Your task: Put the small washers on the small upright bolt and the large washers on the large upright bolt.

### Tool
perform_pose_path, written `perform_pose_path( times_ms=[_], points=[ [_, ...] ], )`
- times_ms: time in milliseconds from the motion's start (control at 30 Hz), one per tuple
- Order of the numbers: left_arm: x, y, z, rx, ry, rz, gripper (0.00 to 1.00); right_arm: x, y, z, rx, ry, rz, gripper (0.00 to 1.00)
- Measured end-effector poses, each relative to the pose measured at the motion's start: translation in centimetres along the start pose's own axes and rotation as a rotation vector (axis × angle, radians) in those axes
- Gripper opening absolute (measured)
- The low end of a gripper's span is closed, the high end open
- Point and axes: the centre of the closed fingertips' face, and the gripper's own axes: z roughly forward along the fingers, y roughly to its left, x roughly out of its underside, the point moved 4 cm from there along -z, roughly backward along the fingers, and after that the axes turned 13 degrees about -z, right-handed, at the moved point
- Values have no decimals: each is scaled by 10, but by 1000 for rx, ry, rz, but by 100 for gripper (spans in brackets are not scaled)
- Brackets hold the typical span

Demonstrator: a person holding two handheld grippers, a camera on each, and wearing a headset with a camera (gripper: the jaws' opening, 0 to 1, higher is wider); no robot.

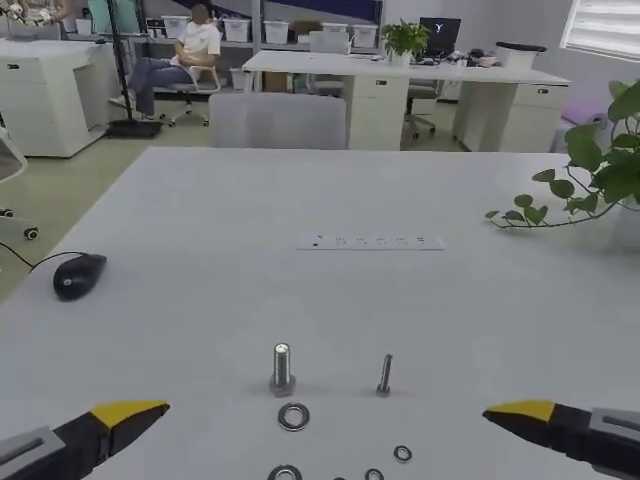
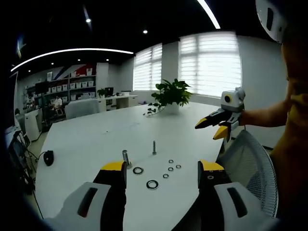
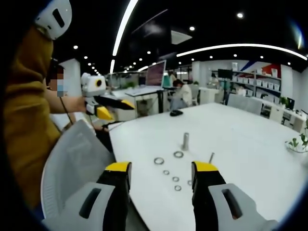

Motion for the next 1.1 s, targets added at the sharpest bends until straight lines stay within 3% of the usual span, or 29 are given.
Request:
perform_pose_path(
  times_ms=[133,433,633,1100],
  points=[
    [-2,-4,1,26,-25,-36,63,3,-2,3,-22,9,-3,56],
    [-2,-8,8,61,-16,-72,74,4,-3,9,-62,16,-17,57],
    [0,-4,13,43,-17,-117,76,7,-8,10,-70,24,-22,57],
    [3,6,15,4,-14,-140,77,20,-20,18,-91,61,-22,57]
  ],
)
